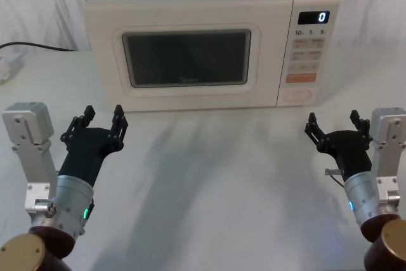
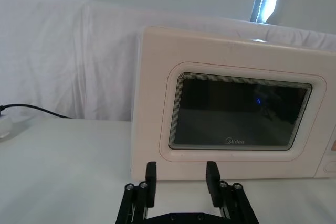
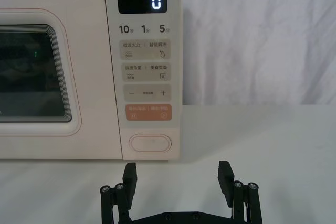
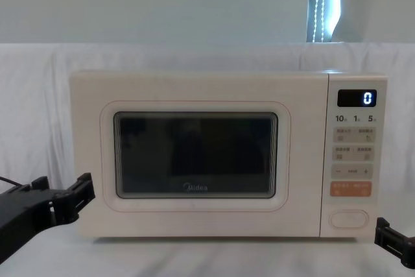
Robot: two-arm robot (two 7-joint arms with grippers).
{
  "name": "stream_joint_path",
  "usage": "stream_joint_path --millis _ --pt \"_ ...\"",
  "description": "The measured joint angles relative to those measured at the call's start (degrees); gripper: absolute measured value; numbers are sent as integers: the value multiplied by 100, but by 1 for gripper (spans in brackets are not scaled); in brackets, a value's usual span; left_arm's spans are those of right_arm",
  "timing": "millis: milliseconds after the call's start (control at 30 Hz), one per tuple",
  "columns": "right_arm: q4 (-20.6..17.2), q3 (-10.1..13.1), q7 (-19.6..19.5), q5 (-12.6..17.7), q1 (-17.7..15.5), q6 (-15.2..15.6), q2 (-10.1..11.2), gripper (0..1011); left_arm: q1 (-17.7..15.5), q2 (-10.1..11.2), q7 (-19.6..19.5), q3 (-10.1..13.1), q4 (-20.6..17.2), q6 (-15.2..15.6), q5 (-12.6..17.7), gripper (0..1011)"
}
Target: Press the button to open the microwave door with one hand; close the microwave door with the other hand.
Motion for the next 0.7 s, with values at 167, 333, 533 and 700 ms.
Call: stream_joint_path --millis 167,333,533,700 --pt "0 0 0 0 0 0 0 1002 0 0 0 0 0 0 0 744" --pt "0 0 0 0 0 0 0 1002 0 0 0 0 0 0 0 877" --pt "0 0 0 0 0 0 0 1002 0 0 0 0 0 0 0 1001" --pt "0 0 0 0 0 0 0 1002 0 0 0 0 0 0 0 1001"
